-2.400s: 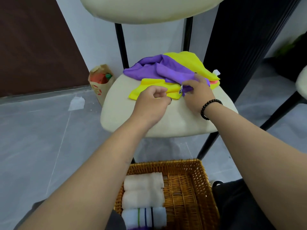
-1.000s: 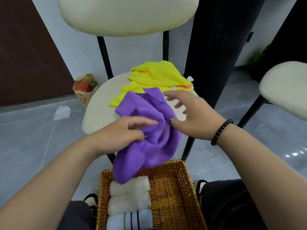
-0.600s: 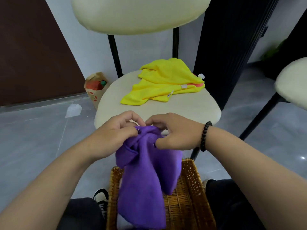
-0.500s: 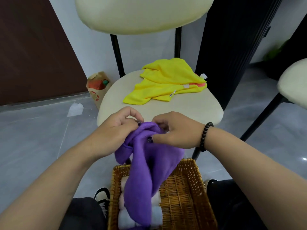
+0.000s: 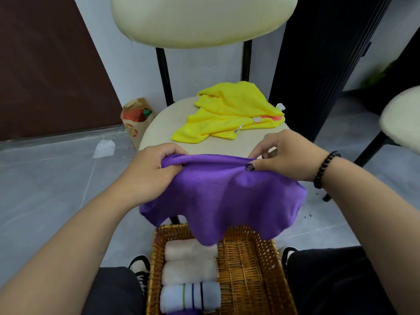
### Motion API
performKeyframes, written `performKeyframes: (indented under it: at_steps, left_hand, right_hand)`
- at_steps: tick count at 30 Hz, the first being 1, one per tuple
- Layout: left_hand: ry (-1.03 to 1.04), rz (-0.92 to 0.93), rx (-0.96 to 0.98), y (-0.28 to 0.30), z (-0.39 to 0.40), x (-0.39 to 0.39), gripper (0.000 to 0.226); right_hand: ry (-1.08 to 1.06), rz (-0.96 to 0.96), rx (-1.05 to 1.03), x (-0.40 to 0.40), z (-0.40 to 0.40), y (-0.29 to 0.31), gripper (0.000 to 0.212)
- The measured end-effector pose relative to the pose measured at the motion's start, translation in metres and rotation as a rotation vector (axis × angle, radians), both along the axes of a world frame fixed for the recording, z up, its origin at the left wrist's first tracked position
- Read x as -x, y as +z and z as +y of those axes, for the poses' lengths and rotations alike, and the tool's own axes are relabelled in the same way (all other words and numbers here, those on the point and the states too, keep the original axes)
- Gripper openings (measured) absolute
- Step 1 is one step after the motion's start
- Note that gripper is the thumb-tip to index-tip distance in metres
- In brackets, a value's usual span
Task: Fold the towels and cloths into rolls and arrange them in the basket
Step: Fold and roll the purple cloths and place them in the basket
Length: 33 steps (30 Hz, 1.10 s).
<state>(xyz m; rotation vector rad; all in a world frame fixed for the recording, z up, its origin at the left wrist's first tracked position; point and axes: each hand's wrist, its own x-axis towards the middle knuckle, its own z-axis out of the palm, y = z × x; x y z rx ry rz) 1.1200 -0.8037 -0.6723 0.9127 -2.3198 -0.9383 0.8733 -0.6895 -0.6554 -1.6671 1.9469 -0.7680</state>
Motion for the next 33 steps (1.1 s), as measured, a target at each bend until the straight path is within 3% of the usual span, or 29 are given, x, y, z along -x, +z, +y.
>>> performKeyframes:
  at_steps: [5, 8, 12, 15, 18, 22, 27, 33]
  left_hand:
    - [0.086, -0.013, 0.02, 0.0, -0.007, 0.004, 0.036]
    - [0.247, 0.097, 0.017, 0.003, -0.018, 0.009, 0.026]
    - [0.486, 0.316, -0.043, 0.0, -0.046, 0.012, 0.01]
    - [0.54, 0.428, -0.115, -0.009, -0.063, 0.011, 0.013]
    - [0.58, 0.501, -0.168, -0.012, -0.072, 0.013, 0.015]
    - [0.615, 0.564, -0.273, -0.008, -0.089, 0.012, 0.015]
    - [0.659, 0.508, -0.324, -0.016, -0.115, 0.026, 0.021]
    - [0.73, 0.379, -0.353, -0.046, -0.145, 0.026, 0.021]
  right_hand:
    - [-0.004, 0.099, -0.098, 0.019, 0.009, 0.006, 0.003]
    - [-0.057, 0.021, 0.021, 0.026, 0.004, 0.004, 0.01]
    - [-0.168, -0.077, 0.175, 0.023, -0.014, 0.006, 0.037]
    - [-0.088, 0.025, -0.055, 0.021, -0.021, 0.011, 0.067]
    - [-0.077, 0.244, -0.256, 0.032, -0.027, 0.008, 0.043]
    - [-0.251, 0.404, -0.11, 0.056, -0.041, 0.009, 0.026]
    - [-0.574, 0.266, 0.146, 0.077, -0.073, -0.005, 0.02]
    - [-0.782, 0.079, 0.143, 0.089, -0.1, -0.03, 0.022]
